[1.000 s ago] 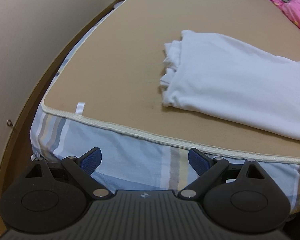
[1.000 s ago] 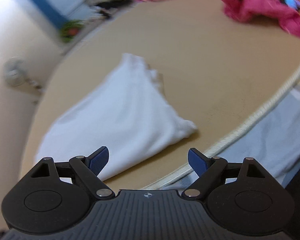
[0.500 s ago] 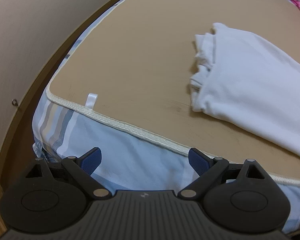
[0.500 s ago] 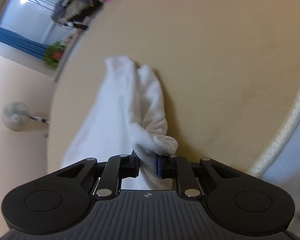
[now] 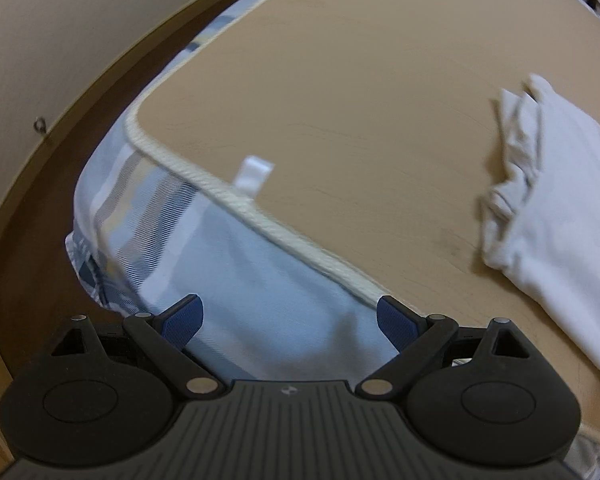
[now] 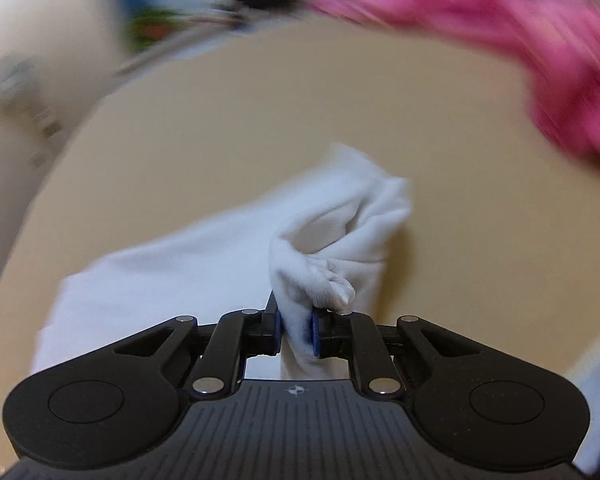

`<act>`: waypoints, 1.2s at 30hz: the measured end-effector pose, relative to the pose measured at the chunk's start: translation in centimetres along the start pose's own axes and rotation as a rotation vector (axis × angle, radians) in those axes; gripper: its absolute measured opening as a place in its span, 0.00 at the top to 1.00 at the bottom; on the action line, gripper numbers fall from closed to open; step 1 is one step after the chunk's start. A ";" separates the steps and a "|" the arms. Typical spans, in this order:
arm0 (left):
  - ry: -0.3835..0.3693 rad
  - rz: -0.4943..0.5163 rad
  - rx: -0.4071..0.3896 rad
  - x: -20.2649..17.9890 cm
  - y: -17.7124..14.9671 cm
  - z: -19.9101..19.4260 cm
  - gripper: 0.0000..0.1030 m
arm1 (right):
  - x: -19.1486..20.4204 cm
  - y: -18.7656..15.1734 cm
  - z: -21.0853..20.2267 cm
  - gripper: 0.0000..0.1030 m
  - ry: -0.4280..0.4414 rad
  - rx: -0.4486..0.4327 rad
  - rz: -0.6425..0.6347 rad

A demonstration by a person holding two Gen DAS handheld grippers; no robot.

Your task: Fold small clothes

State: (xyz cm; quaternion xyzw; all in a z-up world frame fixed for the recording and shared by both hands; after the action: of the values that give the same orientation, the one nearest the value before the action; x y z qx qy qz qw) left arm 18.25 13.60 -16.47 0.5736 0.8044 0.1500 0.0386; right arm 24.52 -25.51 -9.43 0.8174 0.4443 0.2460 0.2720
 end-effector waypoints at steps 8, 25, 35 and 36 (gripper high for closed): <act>0.032 -0.069 -0.020 5.2 0.5 0.5 0.07 | 22.2 -9.8 3.0 0.66 0.284 0.165 -0.529; -0.285 0.273 -0.304 -7.7 4.9 -4.2 0.01 | 8.9 -10.4 -1.3 0.42 0.270 0.114 -0.552; -0.228 0.528 -0.237 -14.1 6.3 -1.1 0.68 | 11.2 -14.8 1.0 0.65 0.114 0.024 -0.997; -0.248 0.515 -0.184 -14.0 6.3 -0.9 0.93 | 11.1 -14.5 1.0 0.81 0.119 0.023 -0.991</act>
State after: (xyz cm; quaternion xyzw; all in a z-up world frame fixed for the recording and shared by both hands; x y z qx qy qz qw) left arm 28.52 2.23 -15.33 0.7667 0.6048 0.1558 0.1490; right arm 21.95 -9.59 -18.06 0.4955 0.7966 0.1285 0.3214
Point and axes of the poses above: each gripper's, at about its wrist camera, not at the fingertips, and z roughly the way its jaws point, x to its left, y to its top, the point moved 4 cm from there along z, roughly the way its jaws point, and after that the axes turned 2 degrees about y, right-handed, at the moved point
